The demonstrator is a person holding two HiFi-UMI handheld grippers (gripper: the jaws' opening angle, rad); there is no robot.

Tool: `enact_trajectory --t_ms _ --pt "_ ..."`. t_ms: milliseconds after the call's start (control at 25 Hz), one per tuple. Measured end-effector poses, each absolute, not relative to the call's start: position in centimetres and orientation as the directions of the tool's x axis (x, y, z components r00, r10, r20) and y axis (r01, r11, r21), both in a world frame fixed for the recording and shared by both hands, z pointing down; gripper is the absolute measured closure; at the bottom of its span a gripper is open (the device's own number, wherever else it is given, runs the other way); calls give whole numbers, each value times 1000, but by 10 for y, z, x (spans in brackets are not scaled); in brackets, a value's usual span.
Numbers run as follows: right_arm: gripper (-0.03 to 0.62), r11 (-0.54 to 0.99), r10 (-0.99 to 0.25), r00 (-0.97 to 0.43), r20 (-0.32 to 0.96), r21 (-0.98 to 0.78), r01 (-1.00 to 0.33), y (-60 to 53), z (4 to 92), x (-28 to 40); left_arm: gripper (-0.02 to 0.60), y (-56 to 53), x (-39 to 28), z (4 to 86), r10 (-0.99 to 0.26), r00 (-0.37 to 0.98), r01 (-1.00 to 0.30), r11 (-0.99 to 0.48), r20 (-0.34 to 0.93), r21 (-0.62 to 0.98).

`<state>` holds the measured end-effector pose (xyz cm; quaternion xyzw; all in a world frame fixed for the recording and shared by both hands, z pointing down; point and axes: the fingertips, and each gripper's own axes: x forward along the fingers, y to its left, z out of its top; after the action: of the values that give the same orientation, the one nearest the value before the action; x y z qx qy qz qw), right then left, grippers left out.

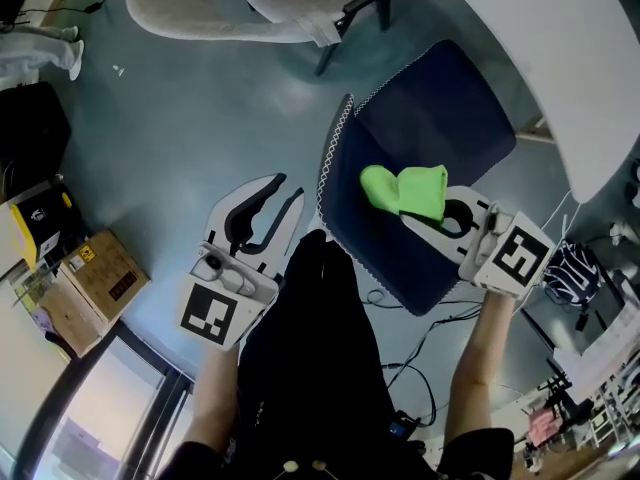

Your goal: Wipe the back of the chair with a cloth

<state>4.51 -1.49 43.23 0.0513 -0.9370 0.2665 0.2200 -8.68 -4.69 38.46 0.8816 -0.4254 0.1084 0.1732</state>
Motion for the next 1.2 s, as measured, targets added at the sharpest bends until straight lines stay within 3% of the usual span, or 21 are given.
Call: enact_trajectory --t_ms 160,320,560,920,1200 --pt "575 813 -149 -767 624 -364 -454 -66 525 47 506 -45 -90 387 -712 612 -789 -575 344 214" --pt "576 747 -165 -626 762 -319 -584 -90 635 41 506 -41 -94 393 -706 607 -793 -571 364 214" --pt "574 624 -177 -508 843 -303 -720 -101 743 40 506 -30 -111 397 -712 572 -815 -551 408 180" --pt "576 535 -53 -586 809 -472 -700 -87 774 16 506 -18 -139 404 -730 515 -850 -503 449 157" --pt "576 584 4 -721 693 -587 -561 -86 717 1 506 -22 -132 400 -729 533 -840 -518 429 163"
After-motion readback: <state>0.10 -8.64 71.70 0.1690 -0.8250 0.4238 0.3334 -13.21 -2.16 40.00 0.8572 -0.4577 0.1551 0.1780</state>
